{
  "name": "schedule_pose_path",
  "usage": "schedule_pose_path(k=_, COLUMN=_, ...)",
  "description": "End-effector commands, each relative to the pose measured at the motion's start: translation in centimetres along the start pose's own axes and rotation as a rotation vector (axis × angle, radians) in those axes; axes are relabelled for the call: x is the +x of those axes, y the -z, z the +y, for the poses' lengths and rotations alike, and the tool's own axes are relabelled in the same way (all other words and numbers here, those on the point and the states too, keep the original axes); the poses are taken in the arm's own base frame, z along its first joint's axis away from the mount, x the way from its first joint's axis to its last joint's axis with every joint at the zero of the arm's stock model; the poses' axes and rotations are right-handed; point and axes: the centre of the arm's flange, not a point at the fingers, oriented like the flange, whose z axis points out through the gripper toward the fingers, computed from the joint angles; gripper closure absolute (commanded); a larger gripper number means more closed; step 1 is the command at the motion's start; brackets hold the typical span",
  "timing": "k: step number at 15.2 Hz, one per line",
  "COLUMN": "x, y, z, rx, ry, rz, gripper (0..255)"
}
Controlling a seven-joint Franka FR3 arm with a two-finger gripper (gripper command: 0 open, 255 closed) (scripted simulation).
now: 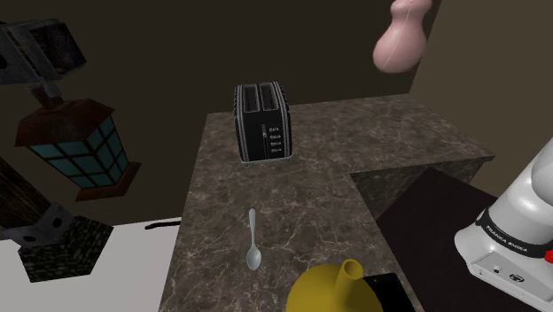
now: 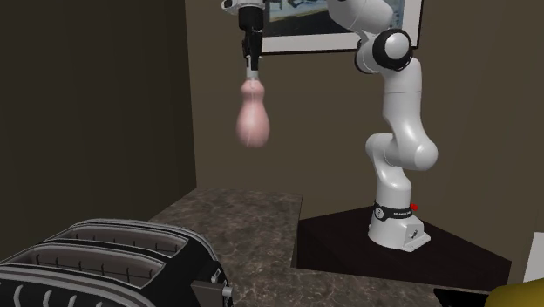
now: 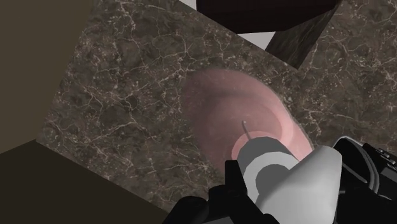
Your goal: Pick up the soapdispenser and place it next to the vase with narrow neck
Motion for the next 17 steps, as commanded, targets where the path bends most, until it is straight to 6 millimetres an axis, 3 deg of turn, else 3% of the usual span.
schedule_pose_path(k=1, x=-0.1, y=1.1, z=0.1, rx=0.0, ry=0.0, rz=0.001, gripper=255)
schedule_pose_path(k=8, x=-0.2, y=4.7, z=0.2, rx=0.0, ry=0.0, rz=0.001, gripper=255)
schedule_pose_path(k=17, x=-3.1, y=5.1, z=-11.3, rx=0.0, ry=0.0, rz=0.001, gripper=255)
